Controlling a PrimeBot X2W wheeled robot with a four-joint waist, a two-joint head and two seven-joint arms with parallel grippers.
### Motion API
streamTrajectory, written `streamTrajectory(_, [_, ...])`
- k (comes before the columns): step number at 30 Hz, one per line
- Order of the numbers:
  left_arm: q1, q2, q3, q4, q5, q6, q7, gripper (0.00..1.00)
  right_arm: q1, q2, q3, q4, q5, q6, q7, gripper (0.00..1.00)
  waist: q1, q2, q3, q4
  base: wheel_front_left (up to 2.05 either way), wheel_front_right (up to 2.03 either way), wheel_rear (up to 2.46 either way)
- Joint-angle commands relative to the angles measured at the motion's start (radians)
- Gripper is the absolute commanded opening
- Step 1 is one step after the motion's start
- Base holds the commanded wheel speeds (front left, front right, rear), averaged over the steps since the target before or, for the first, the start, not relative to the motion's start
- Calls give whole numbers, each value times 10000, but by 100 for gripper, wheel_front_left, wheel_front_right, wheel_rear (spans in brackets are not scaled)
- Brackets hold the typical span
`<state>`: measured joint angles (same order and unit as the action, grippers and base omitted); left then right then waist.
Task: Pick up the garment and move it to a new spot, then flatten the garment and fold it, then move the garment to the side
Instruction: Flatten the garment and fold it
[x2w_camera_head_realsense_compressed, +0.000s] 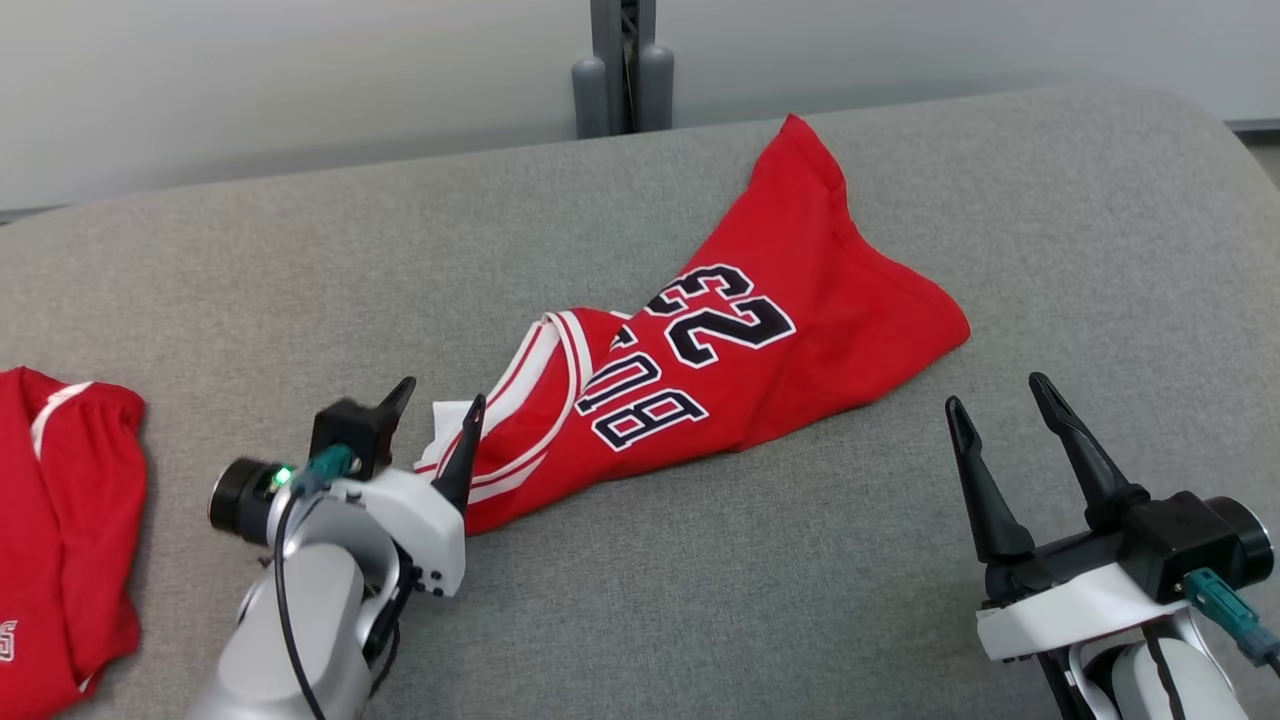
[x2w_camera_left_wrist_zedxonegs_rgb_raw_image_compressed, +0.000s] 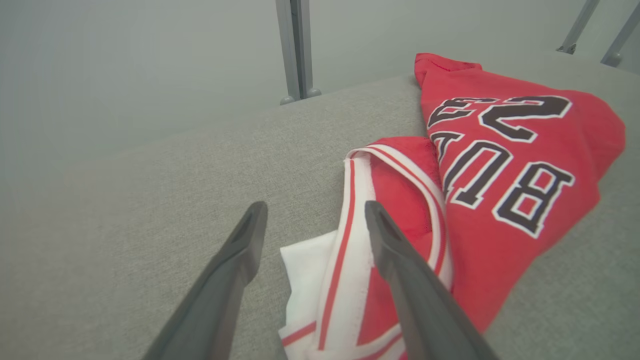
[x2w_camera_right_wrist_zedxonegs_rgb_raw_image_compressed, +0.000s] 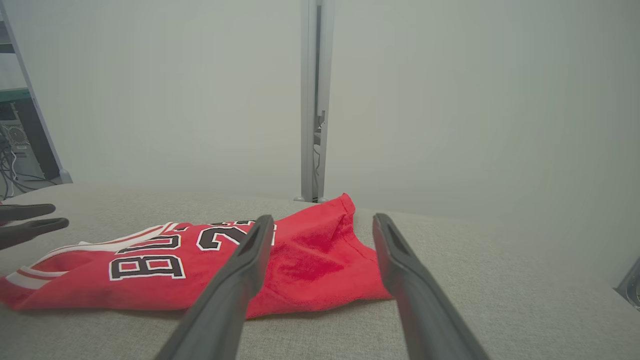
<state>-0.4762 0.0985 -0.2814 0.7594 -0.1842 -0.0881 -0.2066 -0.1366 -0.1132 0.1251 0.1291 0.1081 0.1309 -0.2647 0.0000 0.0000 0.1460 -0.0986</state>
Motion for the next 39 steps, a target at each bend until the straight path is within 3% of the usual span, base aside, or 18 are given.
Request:
streamTrajectory(1, [-224, 84, -57, 121, 49, -77, 82, 100, -61, -18, -12, -13, 36, -1, -9, 100, 0, 0, 188, -87, 0, 0, 0])
streamTrajectory(7, [-1474, 85, -1015, 1317, -314, -434, 925, 100, -203, 65, 53, 33, -7, -1, -9, 100, 0, 0, 604, -275, 0, 0, 0])
streamTrajectory(10, [-1753, 25, -2008, 1424, -906, -421, 1251, 100, -305, 70, 50, 81, -37, -1, -10, 100, 0, 0, 746, -358, 0, 0, 0])
streamTrajectory(14, [-2074, 372, -3086, 1344, -1775, -422, 1626, 100, -409, 85, -14, 119, -104, -1, -9, 100, 0, 0, 895, -413, 0, 0, 0])
streamTrajectory(19, [-2441, 635, -3739, 1604, -2264, -424, 1928, 100, -468, 107, -33, 122, -143, -1, -10, 100, 0, 0, 1075, -426, 0, 0, 0])
streamTrajectory(20, [-2514, 631, -3860, 1636, -2357, -424, 1979, 78, -496, 114, -27, 135, -160, -1, -9, 100, 0, 0, 1104, -425, 0, 0, 0])
streamTrajectory(22, [-2612, 665, -4117, 1641, -2559, -425, 2034, 0, -527, 122, -3, 160, -193, -1, -9, 100, 0, 0, 1152, -419, 0, 0, 0])
streamTrajectory(30, [-3063, 869, -4523, 1705, -3094, -420, 1240, 0, -580, 158, 53, 271, -245, -1, -9, 100, 0, 0, 1139, -415, 0, 0, 0])
streamTrajectory(35, [-3419, 816, -4164, 1992, -3358, -300, 507, 0, -553, 178, 113, 380, -216, -1, -9, 100, 0, 0, 1018, -433, 0, 0, 0])
streamTrajectory(39, [-3889, 838, -3481, 2233, -3811, 54, -78, 0, -628, 219, 127, 464, -209, -1, -10, 100, 0, 0, 951, -477, 0, 0, 0])
